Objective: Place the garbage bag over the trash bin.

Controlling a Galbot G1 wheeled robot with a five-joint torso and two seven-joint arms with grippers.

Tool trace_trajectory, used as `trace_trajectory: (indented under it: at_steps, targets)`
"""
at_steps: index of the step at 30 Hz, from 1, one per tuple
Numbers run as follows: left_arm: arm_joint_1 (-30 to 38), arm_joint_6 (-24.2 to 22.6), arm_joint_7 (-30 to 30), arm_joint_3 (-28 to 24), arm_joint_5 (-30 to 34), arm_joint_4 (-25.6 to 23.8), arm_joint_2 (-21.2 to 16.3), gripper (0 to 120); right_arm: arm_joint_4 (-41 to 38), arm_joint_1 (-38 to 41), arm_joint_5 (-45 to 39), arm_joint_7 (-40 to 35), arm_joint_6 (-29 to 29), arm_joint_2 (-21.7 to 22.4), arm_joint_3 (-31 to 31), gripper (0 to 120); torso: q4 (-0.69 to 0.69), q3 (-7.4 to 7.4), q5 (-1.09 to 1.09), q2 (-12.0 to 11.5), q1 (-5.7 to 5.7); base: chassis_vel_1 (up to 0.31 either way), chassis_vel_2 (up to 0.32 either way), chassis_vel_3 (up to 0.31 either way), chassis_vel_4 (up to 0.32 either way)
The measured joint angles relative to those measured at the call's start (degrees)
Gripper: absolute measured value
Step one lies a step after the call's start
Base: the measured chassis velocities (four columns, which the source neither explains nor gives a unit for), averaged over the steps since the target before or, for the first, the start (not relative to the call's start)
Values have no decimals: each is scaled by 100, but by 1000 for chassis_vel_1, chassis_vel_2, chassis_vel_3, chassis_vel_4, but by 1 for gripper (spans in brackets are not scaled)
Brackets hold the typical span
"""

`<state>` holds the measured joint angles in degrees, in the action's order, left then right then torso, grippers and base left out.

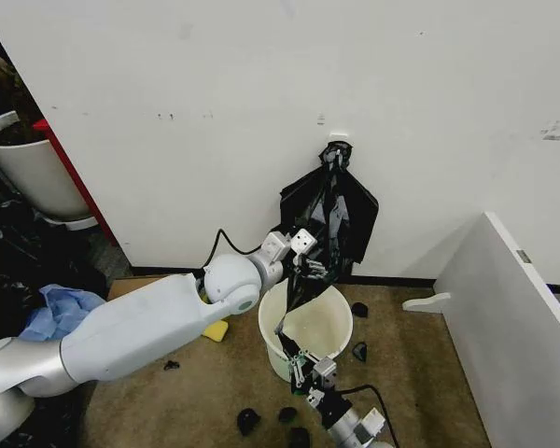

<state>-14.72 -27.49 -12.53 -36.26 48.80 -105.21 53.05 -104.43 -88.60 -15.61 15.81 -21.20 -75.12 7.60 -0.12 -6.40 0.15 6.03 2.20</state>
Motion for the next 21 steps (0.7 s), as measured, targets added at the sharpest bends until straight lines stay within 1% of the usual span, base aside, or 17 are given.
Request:
trace_trajectory:
  at_steps: [1, 6, 7, 8, 9, 10, 11, 15, 16, 17, 18, 19, 21]
  targets:
    - [0, 0, 0, 0, 0, 0, 0, 73, 0, 0, 0, 0, 0, 0, 0, 0, 0, 0, 0, 0, 0, 0, 0, 0, 0]
    - [-98, 55, -77, 161, -16, -137, -109, 52, 82, 62, -40, -54, 38, 5, -17, 0, 0, 0, -1, 0, 0, 0, 0, 0, 0]
    - [-122, 67, -90, 196, -17, -173, -136, 48, 101, 84, -51, -73, 51, 2, -24, 0, 1, 0, 0, 0, 0, 0, 0, 0, 0]
    - [-122, 67, -90, 196, -17, -173, -136, 48, 101, 84, -51, -73, 51, 2, -24, 0, 1, 0, 0, 0, 0, 0, 0, 0, 0]
    - [-152, 91, -107, 226, -19, -204, -161, 42, 112, 103, -60, -90, 66, -5, -34, 0, 1, 0, -1, 0, 0, 0, 0, 0, 0]
    - [-171, 111, -118, 241, -20, -216, -170, 41, 115, 115, -66, -101, 77, -8, -42, 0, 1, 0, 0, 0, 0, 0, 0, 0, 0]
    - [-205, 135, -136, 268, -21, -225, -175, 36, 115, 128, -76, -116, 96, -11, -56, 0, 1, 0, -1, 0, 0, 0, 0, 0, 0]
    - [-303, 176, -150, 316, -21, -166, -142, 19, 97, 154, -125, -157, 143, -5, -83, 0, 1, 0, -1, 0, 0, 0, 0, 0, 0]
    - [-303, 176, -150, 316, -21, -166, -142, 19, 97, 154, -125, -157, 143, -5, -83, 0, 1, 0, -1, 0, 0, 0, 0, 0, 0]
    - [-323, 189, -150, 324, -20, -142, -125, 15, 87, 155, -138, -162, 150, -2, -83, 0, 0, 0, -1, 0, 0, 0, 0, 0, 0]
    - [-338, 206, -152, 333, -20, -122, -114, 12, 82, 155, -144, -163, 153, 0, -81, 0, 0, 0, -1, 0, 0, 0, 0, 0, 0]
    - [-373, 264, -182, 366, -21, -76, -90, 6, 64, 150, -152, -166, 155, 6, -68, 0, 0, 0, -1, 0, 0, 0, 0, 0, 0]
    - [-418, 326, -220, 430, -18, -49, -67, 0, 41, 137, -155, -171, 155, 13, -48, 0, 0, 0, -1, 0, 0, 0, 0, 0, 0]
